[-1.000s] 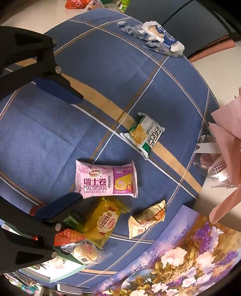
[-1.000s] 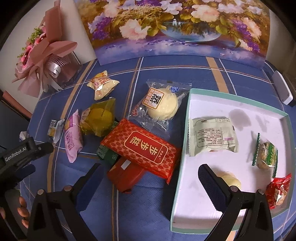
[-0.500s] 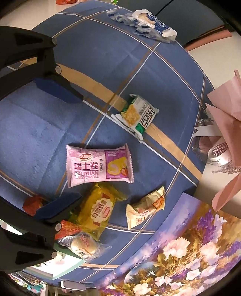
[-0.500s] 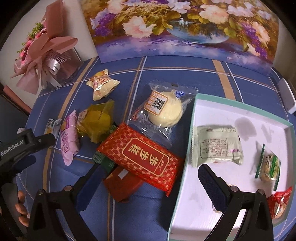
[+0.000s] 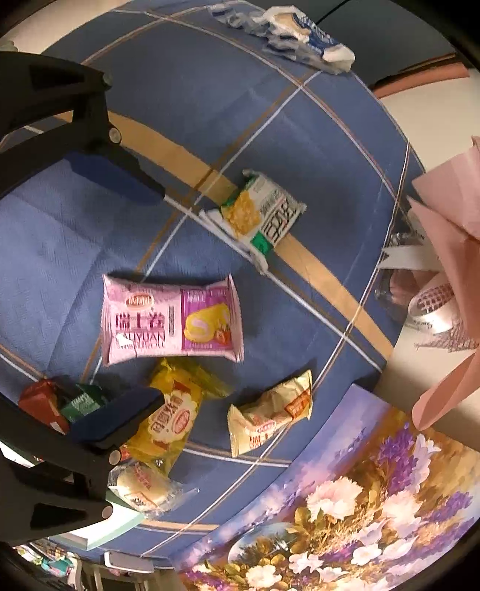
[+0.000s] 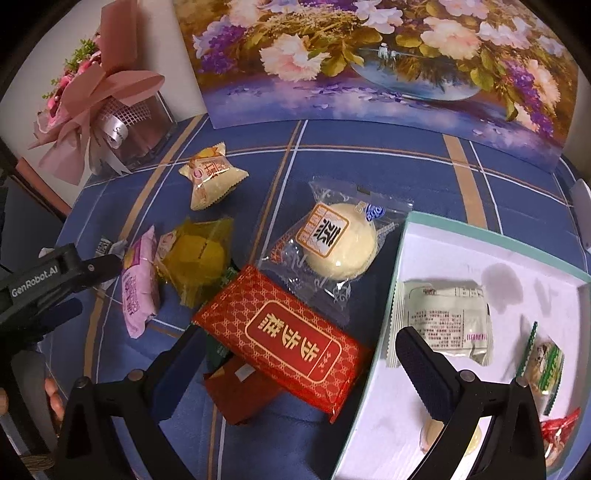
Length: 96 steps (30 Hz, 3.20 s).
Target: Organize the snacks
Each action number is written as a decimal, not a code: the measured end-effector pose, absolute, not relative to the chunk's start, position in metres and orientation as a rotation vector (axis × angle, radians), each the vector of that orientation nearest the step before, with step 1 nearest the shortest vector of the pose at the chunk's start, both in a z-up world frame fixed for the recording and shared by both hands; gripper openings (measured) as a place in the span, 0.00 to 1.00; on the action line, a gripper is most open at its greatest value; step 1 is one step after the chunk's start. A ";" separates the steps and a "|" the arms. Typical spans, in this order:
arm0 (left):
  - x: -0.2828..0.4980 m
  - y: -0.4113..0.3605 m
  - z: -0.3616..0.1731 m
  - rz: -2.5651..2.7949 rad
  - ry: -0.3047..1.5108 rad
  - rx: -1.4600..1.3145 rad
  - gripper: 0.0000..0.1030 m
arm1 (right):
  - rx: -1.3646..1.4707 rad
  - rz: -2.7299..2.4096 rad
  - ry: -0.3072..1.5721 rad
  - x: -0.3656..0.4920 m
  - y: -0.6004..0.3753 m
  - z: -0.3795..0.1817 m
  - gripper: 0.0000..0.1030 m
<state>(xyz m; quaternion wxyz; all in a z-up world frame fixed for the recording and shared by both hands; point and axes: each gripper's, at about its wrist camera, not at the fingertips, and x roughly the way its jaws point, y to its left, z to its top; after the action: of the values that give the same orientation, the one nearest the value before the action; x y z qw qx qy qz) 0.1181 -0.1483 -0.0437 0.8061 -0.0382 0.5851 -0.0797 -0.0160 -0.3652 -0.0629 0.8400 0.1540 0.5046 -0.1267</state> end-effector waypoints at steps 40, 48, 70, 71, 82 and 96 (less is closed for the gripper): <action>0.132 -0.167 -0.091 -0.263 1.347 -0.089 0.46 | 0.346 -0.036 1.107 0.011 -0.373 -0.091 0.81; 0.117 -0.173 -0.091 -0.250 1.397 -0.063 0.43 | 0.363 -0.021 1.129 0.003 -0.373 -0.090 0.79; 0.063 -0.203 -0.091 -0.293 1.463 0.009 0.43 | 0.290 -0.035 1.129 0.004 -0.367 -0.098 0.79; 0.062 -0.203 -0.091 -0.293 1.463 0.007 0.43 | 0.296 -0.034 1.124 0.005 -0.368 -0.098 0.79; 0.076 -0.206 -0.091 -0.282 1.462 0.030 0.43 | 0.300 -0.051 1.104 0.009 -0.372 -0.100 0.76; 0.081 -0.202 -0.089 -0.300 1.461 0.000 0.41 | 0.429 -0.098 1.058 -0.003 -0.395 -0.092 0.54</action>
<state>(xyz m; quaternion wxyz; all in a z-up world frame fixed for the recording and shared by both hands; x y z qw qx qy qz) 0.0808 -0.2024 -0.0894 0.7346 -0.0002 0.6646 -0.1365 -0.0028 -0.3949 -0.0920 0.8403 0.2028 0.5006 -0.0461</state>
